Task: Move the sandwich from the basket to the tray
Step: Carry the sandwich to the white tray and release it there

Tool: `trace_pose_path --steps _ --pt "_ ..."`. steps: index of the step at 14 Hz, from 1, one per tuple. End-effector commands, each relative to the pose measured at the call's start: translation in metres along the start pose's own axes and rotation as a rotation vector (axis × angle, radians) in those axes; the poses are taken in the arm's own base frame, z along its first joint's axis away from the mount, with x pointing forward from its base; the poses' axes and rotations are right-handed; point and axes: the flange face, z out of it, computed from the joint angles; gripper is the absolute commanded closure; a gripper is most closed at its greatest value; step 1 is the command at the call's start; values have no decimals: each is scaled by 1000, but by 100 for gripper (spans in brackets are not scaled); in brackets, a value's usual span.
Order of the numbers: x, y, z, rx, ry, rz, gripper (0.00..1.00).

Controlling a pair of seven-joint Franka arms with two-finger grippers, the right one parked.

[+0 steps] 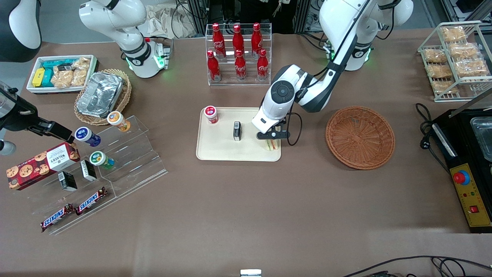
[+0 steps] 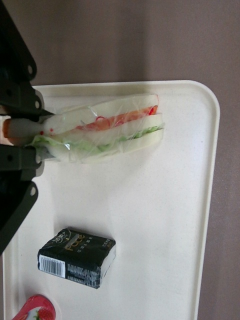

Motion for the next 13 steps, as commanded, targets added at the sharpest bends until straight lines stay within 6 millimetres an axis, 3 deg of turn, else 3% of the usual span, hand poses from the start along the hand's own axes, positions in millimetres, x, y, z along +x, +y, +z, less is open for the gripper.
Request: trace_pose_path --steps 1,4,5,8,9,13 --pt "1 -2 -10 -4 18 -42 1" --pt "4 -11 -46 12 1 -78 1" --pt "22 -34 -68 27 7 -117 1" --pt "32 -62 -129 56 -28 -161 1" --pt "44 -88 -146 68 -38 -198 1" --pt "64 -180 -205 55 -94 -85 1"
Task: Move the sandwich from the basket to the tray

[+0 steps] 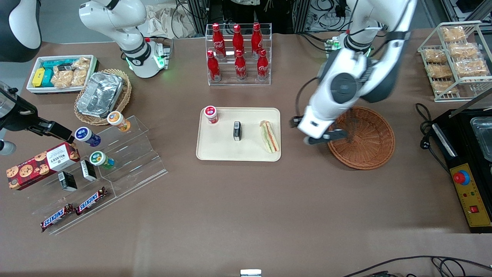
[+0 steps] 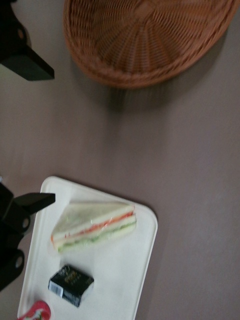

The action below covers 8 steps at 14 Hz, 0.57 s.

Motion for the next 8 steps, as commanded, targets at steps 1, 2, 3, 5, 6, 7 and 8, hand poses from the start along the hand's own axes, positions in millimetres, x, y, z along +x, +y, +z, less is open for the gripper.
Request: trace_pose_path --steps 1,2,3,5,6,7,8 --pt "8 -58 -39 -33 -28 92 1" --pt "13 -83 -52 -52 -29 124 1" --pt "17 -104 -64 -71 -26 136 1" --pt "26 -134 -75 -95 -15 119 1" --pt "33 -146 -75 -101 -13 95 1" --pt "35 -149 -73 -110 -18 80 0" --pt "37 -151 -73 -135 -25 68 0"
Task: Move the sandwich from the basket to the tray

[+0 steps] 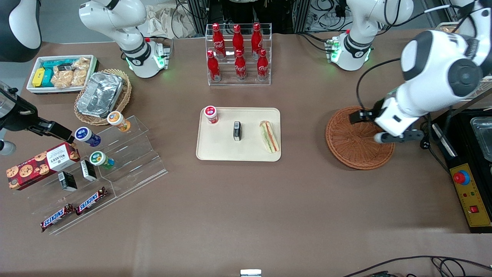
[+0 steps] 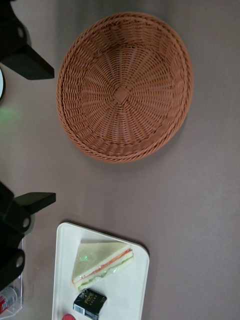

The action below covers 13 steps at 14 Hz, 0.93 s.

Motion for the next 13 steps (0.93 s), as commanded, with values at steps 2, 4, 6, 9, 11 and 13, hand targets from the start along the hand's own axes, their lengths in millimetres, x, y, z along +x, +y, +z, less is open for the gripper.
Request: trace_pose_path --steps 2,4,6,9,11,13 --pt "4 -8 -4 -48 -12 -15 1" --pt "4 -9 -3 -43 -14 24 1" --pt "5 -10 2 -15 -26 36 1" --pt "4 -10 6 100 -24 50 0" --pt "9 -9 -1 100 -7 -63 0" --pt "12 -5 -1 121 -41 -86 0"
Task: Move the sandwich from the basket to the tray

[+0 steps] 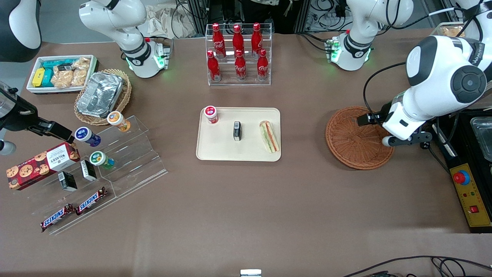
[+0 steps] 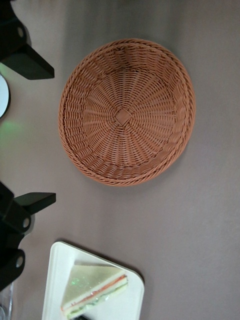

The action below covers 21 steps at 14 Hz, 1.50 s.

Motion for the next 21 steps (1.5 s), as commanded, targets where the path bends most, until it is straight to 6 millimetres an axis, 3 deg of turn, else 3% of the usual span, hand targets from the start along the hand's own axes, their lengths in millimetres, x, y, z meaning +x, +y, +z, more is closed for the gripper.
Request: trace_pose_path --steps 1,6,7,9,10,12,14,18,21 --pt "6 6 -13 43 -28 -37 0" --pt "5 4 -18 39 -23 -37 0" --pt "10 -20 -22 27 -33 -77 0" --pt "-8 -18 -43 17 -25 -35 0" --pt "-8 -29 -48 6 -19 -48 0" --pt "-10 -33 -55 -2 -9 -31 0" --pt "-19 -36 -78 -17 37 -11 0" --pt "-28 -53 -105 46 101 293 0" --pt "-24 -69 -129 43 122 362 0"
